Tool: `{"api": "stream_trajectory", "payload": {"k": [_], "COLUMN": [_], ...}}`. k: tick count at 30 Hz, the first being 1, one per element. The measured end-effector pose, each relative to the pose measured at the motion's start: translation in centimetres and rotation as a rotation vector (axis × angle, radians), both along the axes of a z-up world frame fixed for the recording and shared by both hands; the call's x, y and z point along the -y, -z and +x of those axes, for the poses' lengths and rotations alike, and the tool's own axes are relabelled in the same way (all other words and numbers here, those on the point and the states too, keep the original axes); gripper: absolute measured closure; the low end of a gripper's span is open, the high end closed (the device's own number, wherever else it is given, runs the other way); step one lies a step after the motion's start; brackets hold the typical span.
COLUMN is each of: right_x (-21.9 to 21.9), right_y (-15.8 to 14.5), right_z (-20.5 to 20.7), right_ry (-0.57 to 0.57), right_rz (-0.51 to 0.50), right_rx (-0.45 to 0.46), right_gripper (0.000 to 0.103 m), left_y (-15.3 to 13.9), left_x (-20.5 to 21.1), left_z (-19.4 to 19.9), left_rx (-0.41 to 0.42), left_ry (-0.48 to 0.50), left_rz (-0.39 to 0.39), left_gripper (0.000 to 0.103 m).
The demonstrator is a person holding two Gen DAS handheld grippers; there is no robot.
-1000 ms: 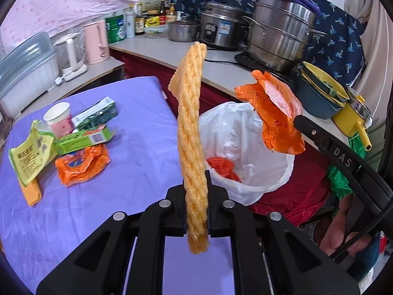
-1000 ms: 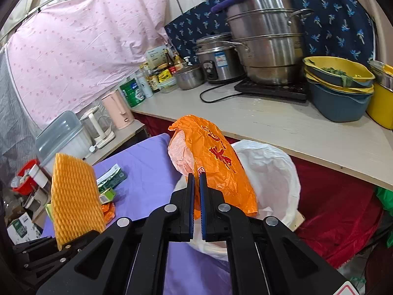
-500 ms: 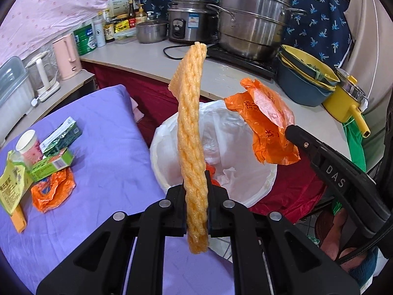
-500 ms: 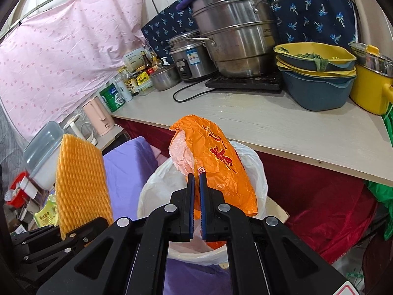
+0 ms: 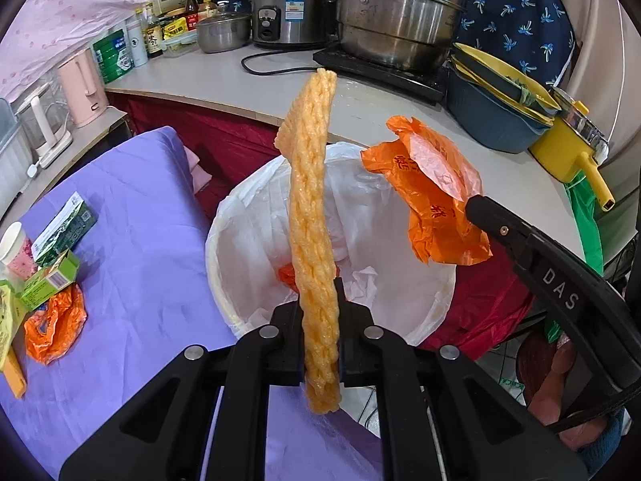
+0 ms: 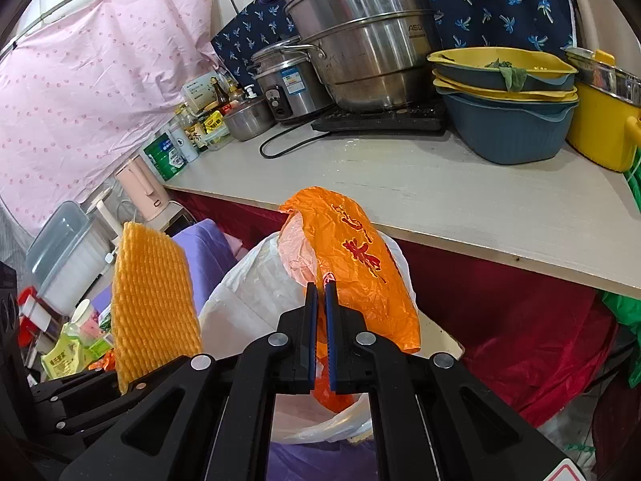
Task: Collect trash
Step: 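Open both tools over the bin to drop the net and orange bag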
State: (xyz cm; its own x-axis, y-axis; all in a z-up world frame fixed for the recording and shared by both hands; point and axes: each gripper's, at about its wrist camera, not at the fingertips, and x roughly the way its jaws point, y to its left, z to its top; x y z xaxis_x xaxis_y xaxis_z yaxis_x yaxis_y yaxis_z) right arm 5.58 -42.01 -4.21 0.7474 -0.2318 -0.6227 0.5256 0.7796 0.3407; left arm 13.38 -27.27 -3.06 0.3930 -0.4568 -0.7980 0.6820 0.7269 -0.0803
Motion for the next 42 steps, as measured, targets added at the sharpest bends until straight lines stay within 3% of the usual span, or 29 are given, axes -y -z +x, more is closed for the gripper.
{"api": "stream_trajectory", "payload": {"k": [7,9,11,13,16,28,42], "right_x": [0.2,0.0,-0.1,-0.2,-0.5,-2.2,-7.5], "right_y": [0.8,0.7,0.5,0.2,-0.2,-1.8,-3.8], "right_z": [0.9,1.0,1.0,1.0,1.0,0.4,0.8], "right_ry": [-0.011,-0.006,-0.005,-0.001,-0.006,-0.024,-0.102], "right_rz": [0.021,0.021,0.021,0.015,0.014,-0.01,-0.034], "right_rx": [-0.005,0.003,0.017,0.022,0.029,0.044,0.06], "right_gripper": [0.097,0.093,0.089,0.083,0.082,0.071,0.066], "left_y": [0.9,1.0,0.9,0.7,0.5,-1.0,-3.0], "left_x": [0.3,0.1,-0.3,-0.6,-0.8,-2.9,-9.6], "left_z": [0.9,1.2,1.4,1.6,1.8,1.6,2.2], "left_rx": [-0.02,-0.01,0.004,0.012,0.017,0.037,0.056], "left_ry": [0.005,-0.014,-0.04,-0.046,-0.055,-0.087,-0.204], "left_rz": [-0.011,-0.016,-0.025,-0.036,-0.039,-0.069,-0.103], "left_gripper": [0.091,0.077,0.057,0.054,0.048,0.048,0.048]}}
